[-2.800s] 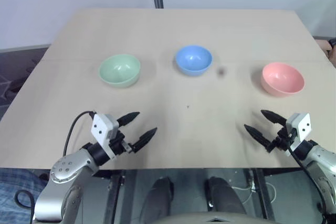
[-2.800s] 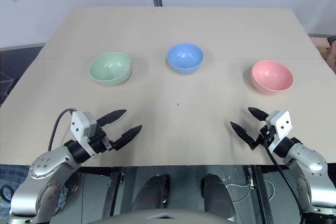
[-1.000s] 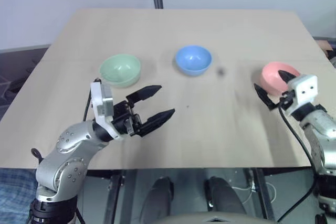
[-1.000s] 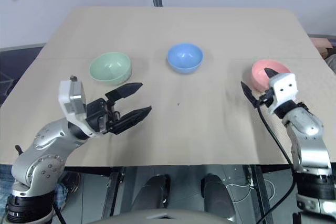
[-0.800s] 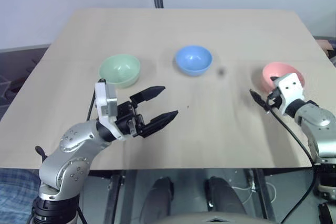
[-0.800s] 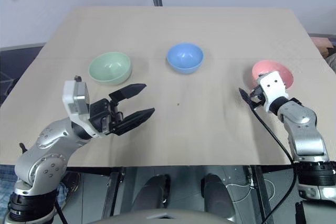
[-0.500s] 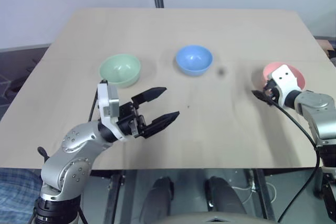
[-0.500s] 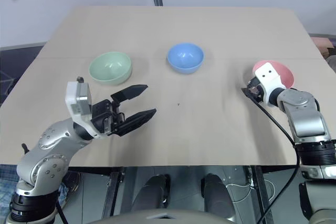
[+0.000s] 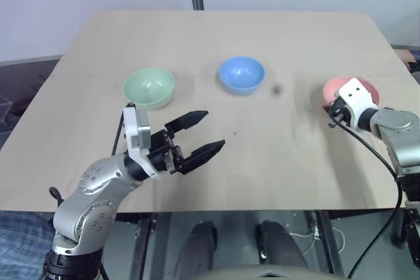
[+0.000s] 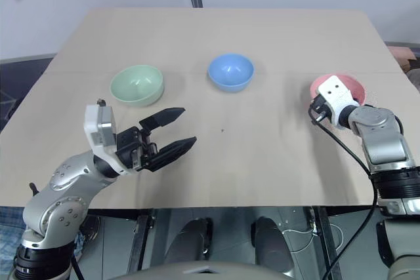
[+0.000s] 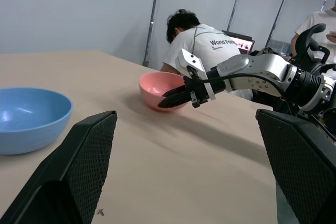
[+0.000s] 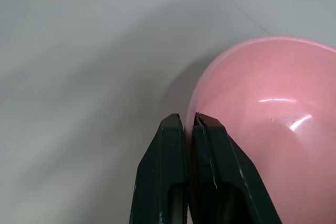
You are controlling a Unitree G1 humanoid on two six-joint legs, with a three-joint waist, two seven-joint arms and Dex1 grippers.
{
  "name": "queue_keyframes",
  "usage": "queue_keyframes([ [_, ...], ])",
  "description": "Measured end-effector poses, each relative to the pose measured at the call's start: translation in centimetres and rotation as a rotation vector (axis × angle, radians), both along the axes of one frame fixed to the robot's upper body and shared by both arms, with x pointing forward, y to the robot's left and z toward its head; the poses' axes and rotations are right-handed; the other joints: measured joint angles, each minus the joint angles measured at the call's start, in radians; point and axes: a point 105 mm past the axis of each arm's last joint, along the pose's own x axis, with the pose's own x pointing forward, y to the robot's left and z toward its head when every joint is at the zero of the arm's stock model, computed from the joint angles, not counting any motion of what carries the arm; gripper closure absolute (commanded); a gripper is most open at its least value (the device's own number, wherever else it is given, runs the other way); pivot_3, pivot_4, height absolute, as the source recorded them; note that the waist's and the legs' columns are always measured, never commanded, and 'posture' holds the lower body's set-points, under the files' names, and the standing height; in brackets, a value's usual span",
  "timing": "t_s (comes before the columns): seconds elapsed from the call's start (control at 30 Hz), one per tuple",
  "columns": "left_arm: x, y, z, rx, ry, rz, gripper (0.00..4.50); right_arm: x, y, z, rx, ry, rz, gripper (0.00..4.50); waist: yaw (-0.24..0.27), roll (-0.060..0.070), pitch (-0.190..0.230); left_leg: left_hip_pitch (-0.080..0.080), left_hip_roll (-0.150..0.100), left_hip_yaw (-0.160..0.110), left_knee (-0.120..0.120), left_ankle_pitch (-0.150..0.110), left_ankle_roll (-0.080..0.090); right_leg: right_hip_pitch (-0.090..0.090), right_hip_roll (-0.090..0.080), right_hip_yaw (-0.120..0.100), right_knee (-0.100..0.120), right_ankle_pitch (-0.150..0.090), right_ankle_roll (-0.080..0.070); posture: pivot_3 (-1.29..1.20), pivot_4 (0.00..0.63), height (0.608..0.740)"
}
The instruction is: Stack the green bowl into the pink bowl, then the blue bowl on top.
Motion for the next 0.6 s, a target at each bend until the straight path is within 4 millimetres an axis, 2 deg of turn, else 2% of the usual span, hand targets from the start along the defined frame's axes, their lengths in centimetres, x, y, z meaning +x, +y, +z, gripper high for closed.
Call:
queue_keyframes([
  [0.07, 0.0, 0.0, 0.0, 0.001, -0.001, -0.001, 0.0, -0.6, 1.7, 0.1, 0.053, -0.006, 0.069, 4.45, -0.001, 0.0, 0.0, 0.0, 0.0, 0.0, -0.001, 0.0, 0.0, 0.0, 0.0, 0.0, 0.0, 0.0, 0.0, 0.0, 0.15, 0.74],
  [0.17, 0.0, -0.1, 0.1, 0.005, -0.007, -0.009, 0.0, -4.1, 8.1, 0.5, 0.213, 0.01, 0.377, 4.45, -0.001, 0.0, 0.0, 0.0, 0.001, -0.001, -0.002, 0.0, 0.0, 0.0, 0.0, -0.001, 0.0, 0.0, 0.0, 0.0, 0.15, 0.74],
  [0.23, 0.0, -0.2, 0.1, 0.008, -0.009, -0.015, 0.0, -7.5, 11.9, 1.5, 0.287, 0.023, 0.607, 4.45, 0.002, 0.001, 0.001, -0.001, 0.0, -0.002, -0.001, 0.0, 0.0, 0.0, -0.001, -0.002, 0.0, 0.0, 0.0, 0.0, 0.15, 0.74],
  [0.33, 0.1, -0.2, 0.0, 0.01, -0.007, -0.018, 0.0, -9.2, 13.5, 2.2, 0.263, 0.015, 0.709, 4.45, 0.006, 0.0, 0.0, -0.001, -0.001, -0.002, 0.0, 0.0, 0.0, 0.001, -0.001, -0.002, -0.001, 0.0, 0.0, 0.0, 0.15, 0.74],
  [0.43, 0.1, -0.1, -0.1, 0.016, -0.007, -0.022, 0.0, -10.4, 14.9, 1.0, 0.162, 0.048, 0.778, 4.45, 0.005, 0.0, 0.0, -0.001, 0.0, -0.003, 0.001, 0.0, 0.0, 0.001, 0.0, -0.003, 0.0, 0.0, 0.0, 0.0, 0.15, 0.74],
  [0.53, 0.3, -0.1, -0.1, 0.027, -0.014, -0.02, 0.0, -10.7, 15.9, 0.0, 0.105, 0.063, 0.81, 4.45, 0.003, 0.0, 0.0, 0.0, 0.0, -0.003, 0.001, 0.0, 0.0, 0.0, 0.0, -0.003, 0.0, 0.0, 0.0, 0.0, 0.15, 0.74],
  [0.6, 0.4, -0.1, -0.2, 0.026, -0.009, -0.018, 0.0, -10.5, 16.5, 0.0, 0.088, 0.047, 0.817, 4.45, 0.0, 0.0, 0.001, -0.001, 0.0, -0.003, 0.001, 0.0, 0.0, 0.0, 0.0, -0.003, 0.0, 0.0, 0.0, 0.0, 0.15, 0.74],
])
